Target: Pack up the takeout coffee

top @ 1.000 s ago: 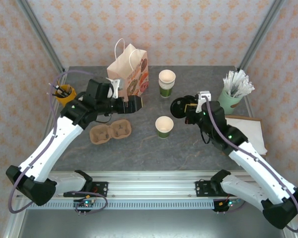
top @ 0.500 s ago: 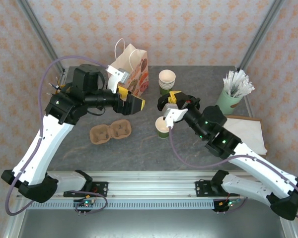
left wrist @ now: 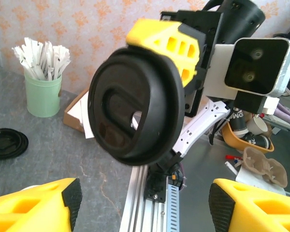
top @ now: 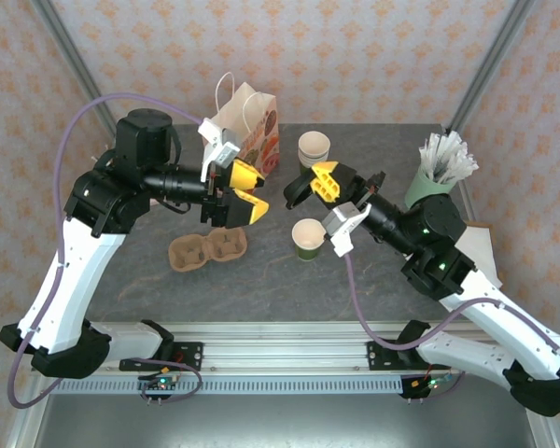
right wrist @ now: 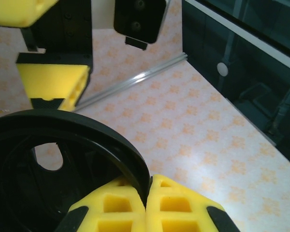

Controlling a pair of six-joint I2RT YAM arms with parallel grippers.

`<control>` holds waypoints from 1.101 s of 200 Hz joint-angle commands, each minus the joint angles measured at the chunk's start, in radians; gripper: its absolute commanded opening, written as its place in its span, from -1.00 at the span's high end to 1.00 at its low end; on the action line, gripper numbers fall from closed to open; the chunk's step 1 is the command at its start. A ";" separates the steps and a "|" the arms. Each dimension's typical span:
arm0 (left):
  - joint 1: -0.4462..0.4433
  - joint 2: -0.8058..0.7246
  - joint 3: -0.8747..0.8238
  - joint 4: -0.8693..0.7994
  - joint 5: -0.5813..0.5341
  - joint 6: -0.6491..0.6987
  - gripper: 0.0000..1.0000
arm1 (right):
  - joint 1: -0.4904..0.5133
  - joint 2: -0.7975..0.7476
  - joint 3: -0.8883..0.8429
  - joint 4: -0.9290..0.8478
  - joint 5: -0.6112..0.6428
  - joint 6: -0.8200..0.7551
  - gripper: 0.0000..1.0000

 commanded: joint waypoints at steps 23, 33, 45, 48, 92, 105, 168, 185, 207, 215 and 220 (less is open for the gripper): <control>-0.002 0.040 0.066 -0.041 0.086 0.111 -0.30 | 0.005 0.042 0.097 -0.040 -0.128 0.163 1.00; -0.001 0.045 0.068 -0.037 0.097 0.127 -0.21 | 0.005 0.052 0.102 -0.037 -0.133 0.173 1.00; -0.001 0.053 0.073 -0.042 0.112 0.144 -0.15 | 0.005 0.061 0.107 -0.031 -0.135 0.192 1.00; -0.002 0.055 0.075 -0.045 0.118 0.147 -0.14 | 0.005 0.064 0.107 -0.029 -0.135 0.197 1.00; -0.002 0.080 0.083 -0.040 0.229 0.165 -0.08 | 0.005 0.086 0.109 0.000 -0.153 0.249 1.00; -0.002 0.088 0.084 -0.058 0.262 0.187 -0.01 | 0.005 0.094 0.107 0.017 -0.154 0.260 1.00; -0.001 0.095 0.080 -0.096 0.299 0.225 0.47 | 0.010 0.117 0.110 0.040 -0.171 0.286 1.00; -0.002 0.099 0.081 -0.090 0.313 0.219 0.60 | 0.014 0.117 0.106 0.039 -0.171 0.288 1.00; -0.002 0.112 0.086 -0.084 0.303 0.204 0.84 | 0.017 0.116 0.100 0.040 -0.167 0.293 1.00; -0.001 0.115 0.086 -0.084 0.303 0.202 0.89 | 0.017 0.115 0.099 0.040 -0.167 0.295 1.00; -0.002 0.117 0.086 -0.084 0.303 0.200 0.92 | 0.016 0.115 0.096 0.040 -0.166 0.296 1.00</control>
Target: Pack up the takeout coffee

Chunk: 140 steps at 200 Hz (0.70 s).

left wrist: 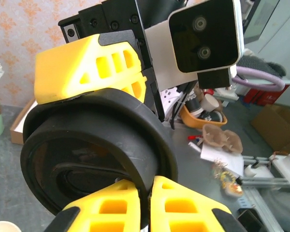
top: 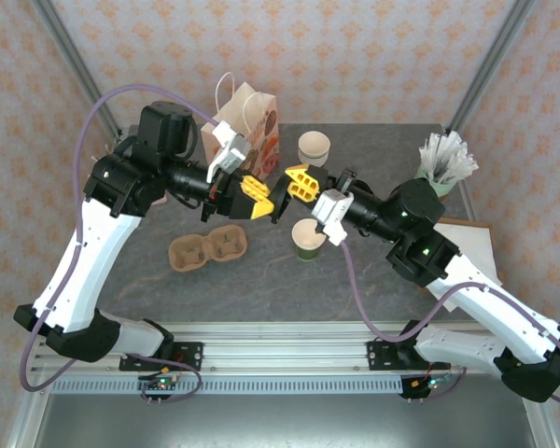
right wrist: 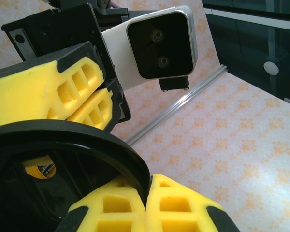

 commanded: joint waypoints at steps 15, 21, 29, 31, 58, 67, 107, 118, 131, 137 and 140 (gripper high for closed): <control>-0.003 0.015 0.032 0.005 0.032 -0.003 1.00 | 0.007 0.000 0.014 0.045 -0.004 0.029 1.00; -0.003 0.015 0.032 0.006 0.025 -0.007 1.00 | 0.007 0.000 0.012 0.039 -0.001 0.029 1.00; -0.003 0.014 0.033 0.012 0.009 -0.019 1.00 | 0.007 -0.001 0.010 0.033 0.007 0.029 1.00; -0.003 0.014 0.032 0.014 0.007 -0.023 1.00 | 0.007 -0.003 0.008 0.033 0.010 0.030 1.00; -0.004 -0.026 -0.009 0.024 -0.278 -0.073 1.00 | 0.007 -0.050 0.013 -0.076 0.155 0.197 -0.08; -0.005 -0.057 -0.060 0.049 -0.406 -0.075 1.00 | 0.007 -0.083 0.042 -0.218 0.257 0.279 -0.56; -0.041 -0.222 -0.342 0.228 -0.684 0.129 1.00 | -0.001 -0.248 0.094 -0.741 0.714 0.894 -1.00; -0.062 -0.234 -0.374 0.246 -0.709 0.203 1.00 | -0.003 -0.285 0.080 -0.816 0.891 1.178 -1.00; -0.088 -0.202 -0.351 0.187 -0.710 0.317 1.00 | -0.012 -0.309 0.074 -0.933 0.957 1.388 -1.00; -0.110 -0.186 -0.350 0.174 -0.719 0.367 1.00 | -0.017 -0.311 0.075 -0.969 0.904 1.403 -1.00; -0.122 -0.180 -0.352 0.171 -0.727 0.397 1.00 | -0.019 -0.310 0.075 -0.987 0.882 1.412 -1.00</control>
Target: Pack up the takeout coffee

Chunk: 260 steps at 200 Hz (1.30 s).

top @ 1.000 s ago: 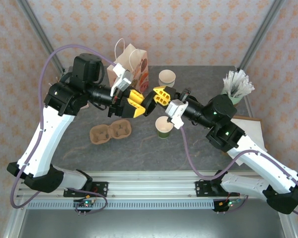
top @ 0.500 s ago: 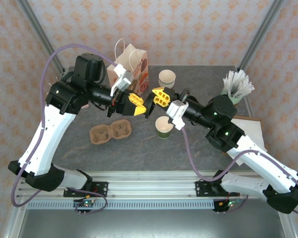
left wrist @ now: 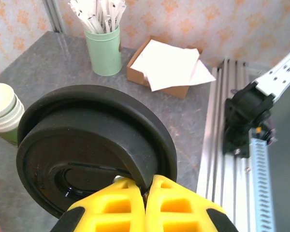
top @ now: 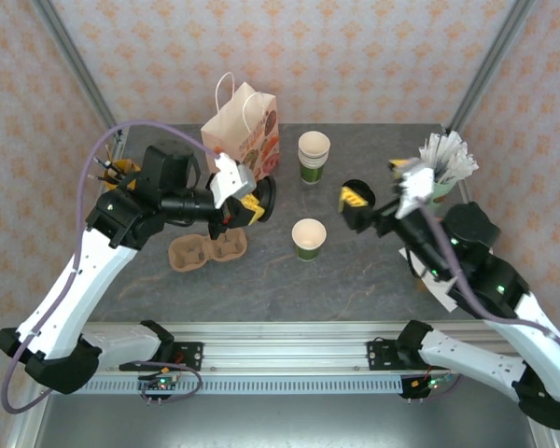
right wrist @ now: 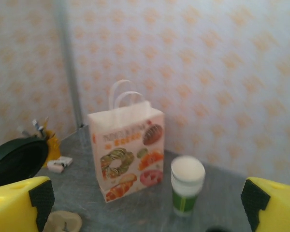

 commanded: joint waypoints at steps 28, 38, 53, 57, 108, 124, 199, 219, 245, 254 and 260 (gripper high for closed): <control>-0.177 0.105 0.018 0.025 -0.202 0.510 1.00 | -0.046 0.067 0.078 -0.428 0.013 0.560 -1.00; -0.227 0.146 0.046 -0.010 -0.275 0.610 1.00 | -0.075 0.134 0.147 -0.491 -0.050 0.564 -1.00; -0.304 0.210 0.068 -0.055 -0.438 0.797 1.00 | -0.130 0.230 0.240 -0.568 -0.164 0.578 -1.00; -0.318 0.213 0.052 -0.036 -0.480 0.838 1.00 | -0.153 0.254 0.263 -0.587 -0.193 0.585 -1.00; -0.365 0.278 -0.034 0.024 -0.652 1.045 1.00 | -0.471 0.472 0.227 -0.589 -0.808 0.600 -0.89; -0.372 0.308 -0.041 0.024 -0.709 1.099 1.00 | -0.471 0.539 0.196 -0.537 -0.887 0.597 -0.74; -0.395 0.608 0.262 -0.280 -0.682 0.847 1.00 | -0.474 0.568 0.084 -0.470 -0.659 0.651 -0.99; -0.397 0.701 0.370 -0.393 -0.738 0.808 1.00 | -0.497 0.538 0.027 -0.465 -0.585 0.682 -0.99; -0.397 0.727 0.362 -0.336 -0.739 0.836 1.00 | -0.532 0.522 -0.052 -0.417 -0.573 0.721 -0.99; -0.397 0.752 0.371 -0.343 -0.753 0.840 1.00 | -0.534 0.525 -0.071 -0.404 -0.567 0.726 -1.00; -0.397 0.775 0.381 -0.357 -0.761 0.836 1.00 | -0.534 0.529 -0.086 -0.394 -0.565 0.727 -0.99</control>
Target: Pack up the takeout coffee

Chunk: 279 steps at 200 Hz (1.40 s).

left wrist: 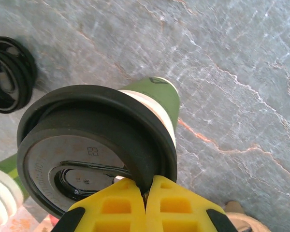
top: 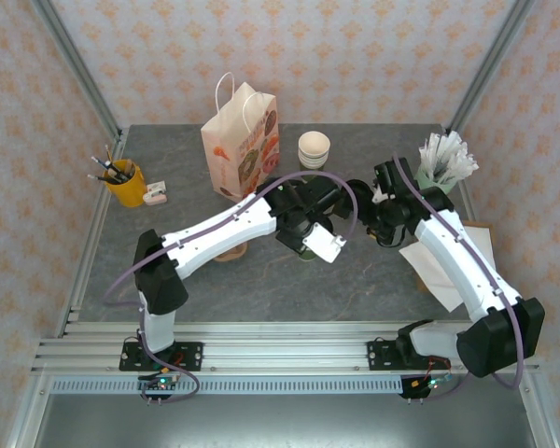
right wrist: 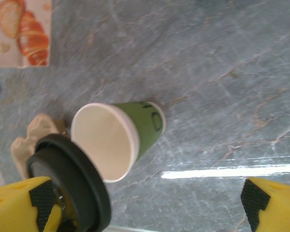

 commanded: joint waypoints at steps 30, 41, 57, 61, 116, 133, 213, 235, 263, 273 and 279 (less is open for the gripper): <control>-0.003 0.080 0.055 -0.076 -0.063 -0.015 1.00 | -0.007 0.011 -0.082 0.092 0.064 0.039 -0.99; -0.003 0.096 0.073 -0.088 -0.064 -0.016 1.00 | -0.007 0.018 -0.086 0.103 0.064 0.035 -0.99; -0.003 0.114 0.079 -0.093 -0.078 -0.015 1.00 | -0.008 0.036 -0.080 0.106 0.054 0.019 -0.99; -0.001 0.116 0.077 -0.093 -0.082 -0.014 1.00 | -0.008 0.041 -0.077 0.105 0.047 0.014 -0.99; 0.022 0.114 0.079 -0.088 -0.099 -0.016 1.00 | -0.007 0.102 -0.074 0.145 -0.083 -0.024 -0.95; 0.030 0.107 0.085 -0.086 -0.087 -0.016 1.00 | -0.007 0.111 -0.073 0.150 -0.071 -0.022 -0.94; 0.038 0.136 0.103 -0.062 -0.009 -0.015 1.00 | -0.007 0.160 -0.113 0.209 -0.124 -0.010 -0.61; 0.037 0.146 0.120 -0.064 0.016 -0.024 1.00 | -0.007 0.161 -0.113 0.214 -0.114 -0.003 -0.55; 0.038 0.152 0.102 -0.070 -0.006 -0.024 1.00 | -0.007 0.163 -0.119 0.210 -0.117 -0.008 -0.49; 0.038 0.149 0.095 -0.071 -0.015 -0.020 1.00 | -0.007 0.161 -0.121 0.209 -0.116 -0.008 -0.48; 0.038 0.148 0.090 -0.073 -0.022 -0.019 1.00 | -0.006 0.160 -0.124 0.210 -0.115 -0.009 -0.48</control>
